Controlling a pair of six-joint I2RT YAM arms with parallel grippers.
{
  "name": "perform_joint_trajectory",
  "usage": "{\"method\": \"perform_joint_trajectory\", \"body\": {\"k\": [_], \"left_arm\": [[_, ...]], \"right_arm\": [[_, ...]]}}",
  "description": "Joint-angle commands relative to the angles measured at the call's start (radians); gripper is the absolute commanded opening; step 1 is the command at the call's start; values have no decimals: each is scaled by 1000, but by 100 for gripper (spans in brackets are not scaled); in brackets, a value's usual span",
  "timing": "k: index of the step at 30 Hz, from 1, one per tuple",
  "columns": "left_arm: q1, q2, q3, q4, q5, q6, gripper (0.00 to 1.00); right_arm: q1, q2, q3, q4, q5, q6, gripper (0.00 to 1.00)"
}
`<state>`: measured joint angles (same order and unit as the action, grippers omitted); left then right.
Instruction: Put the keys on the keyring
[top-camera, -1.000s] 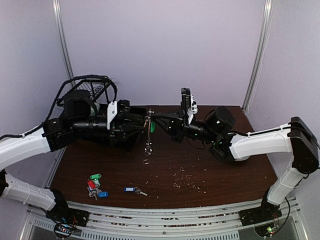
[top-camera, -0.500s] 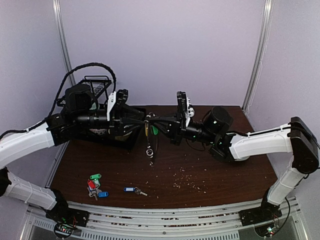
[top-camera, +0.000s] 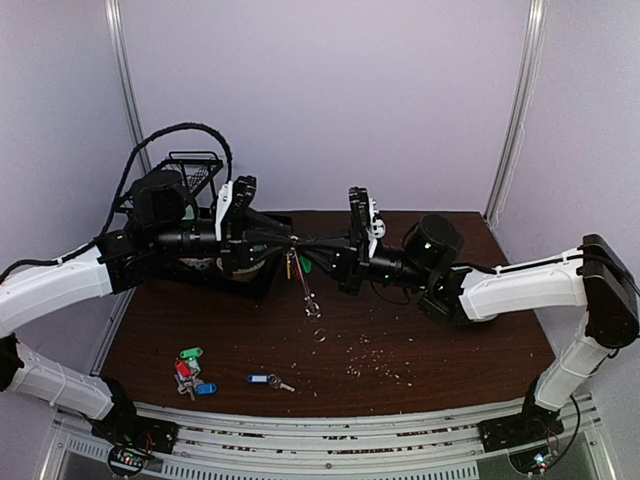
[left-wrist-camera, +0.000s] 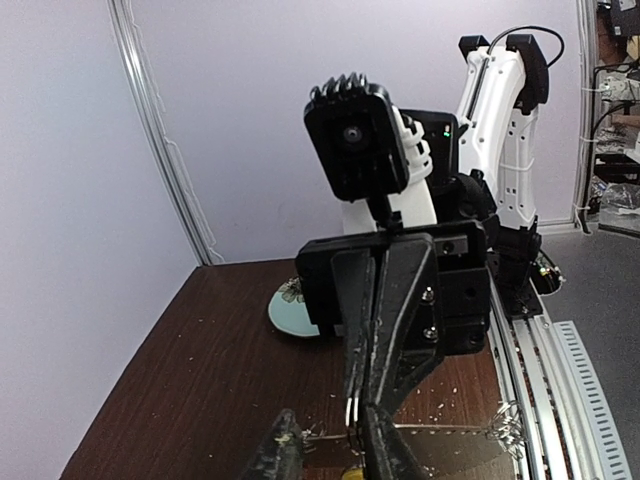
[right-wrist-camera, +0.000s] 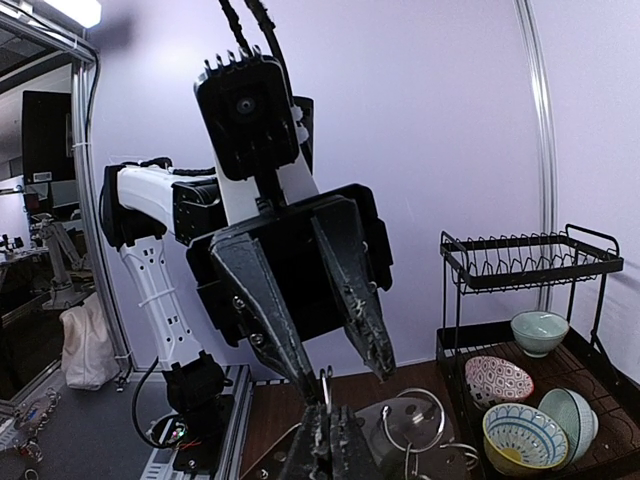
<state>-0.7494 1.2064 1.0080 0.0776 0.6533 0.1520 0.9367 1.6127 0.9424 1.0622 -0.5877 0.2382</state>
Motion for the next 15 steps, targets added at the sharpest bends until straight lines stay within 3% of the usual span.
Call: {"method": "perform_joint_trajectory", "body": {"k": [1, 6, 12, 15], "left_arm": [[5, 8, -3, 22, -3, 17, 22], [5, 14, -6, 14, -29, 26, 21], [5, 26, -3, 11, -28, 26, 10], [5, 32, -3, 9, -35, 26, 12]], "right_arm": [[6, -49, 36, 27, -12, -12, 0], [6, -52, 26, 34, -12, -13, 0], [7, -49, 30, 40, -18, -13, 0], [6, -50, 30, 39, -17, -16, 0]]}}
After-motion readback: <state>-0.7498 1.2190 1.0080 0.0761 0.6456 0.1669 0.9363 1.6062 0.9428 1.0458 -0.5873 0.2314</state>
